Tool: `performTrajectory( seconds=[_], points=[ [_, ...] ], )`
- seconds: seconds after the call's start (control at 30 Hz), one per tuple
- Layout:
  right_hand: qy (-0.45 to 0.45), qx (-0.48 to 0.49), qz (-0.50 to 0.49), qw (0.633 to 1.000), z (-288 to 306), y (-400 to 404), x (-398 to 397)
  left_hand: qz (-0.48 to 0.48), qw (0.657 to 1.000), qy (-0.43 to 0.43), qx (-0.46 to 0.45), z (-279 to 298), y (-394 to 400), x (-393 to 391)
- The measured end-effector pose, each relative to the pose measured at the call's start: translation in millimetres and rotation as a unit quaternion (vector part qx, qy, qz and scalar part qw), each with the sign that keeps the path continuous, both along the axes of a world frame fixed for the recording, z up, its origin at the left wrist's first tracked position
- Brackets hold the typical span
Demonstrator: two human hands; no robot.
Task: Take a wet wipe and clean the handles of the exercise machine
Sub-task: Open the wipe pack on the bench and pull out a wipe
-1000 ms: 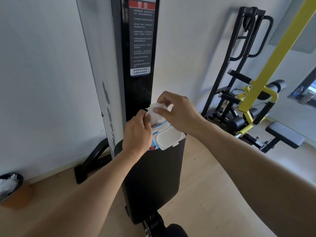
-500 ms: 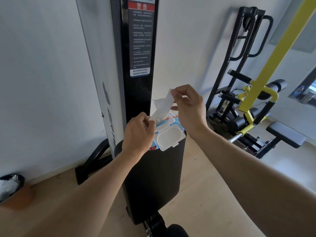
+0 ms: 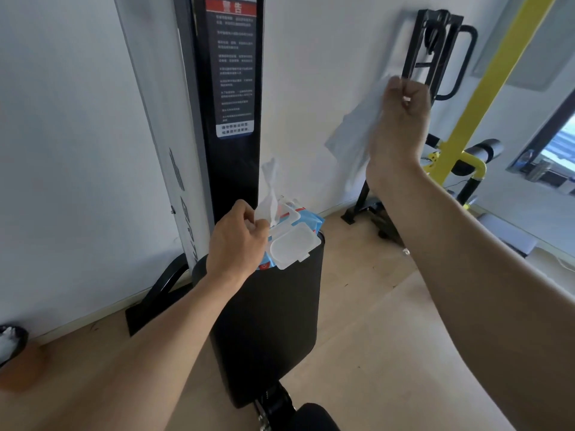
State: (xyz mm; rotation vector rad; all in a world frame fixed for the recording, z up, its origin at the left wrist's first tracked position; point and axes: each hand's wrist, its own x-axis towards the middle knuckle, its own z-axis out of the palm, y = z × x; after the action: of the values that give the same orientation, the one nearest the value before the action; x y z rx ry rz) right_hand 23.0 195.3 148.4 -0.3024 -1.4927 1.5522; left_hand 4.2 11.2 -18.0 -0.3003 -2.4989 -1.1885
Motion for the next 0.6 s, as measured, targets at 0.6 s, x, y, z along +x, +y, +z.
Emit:
performTrajectory(
  seconds=[0.6],
  points=[
    [-0.401,0.637,0.165,0.638,-95,-47,2,-0.079,0.996,-0.017,0.049,-4,-10,-4]
  ],
)
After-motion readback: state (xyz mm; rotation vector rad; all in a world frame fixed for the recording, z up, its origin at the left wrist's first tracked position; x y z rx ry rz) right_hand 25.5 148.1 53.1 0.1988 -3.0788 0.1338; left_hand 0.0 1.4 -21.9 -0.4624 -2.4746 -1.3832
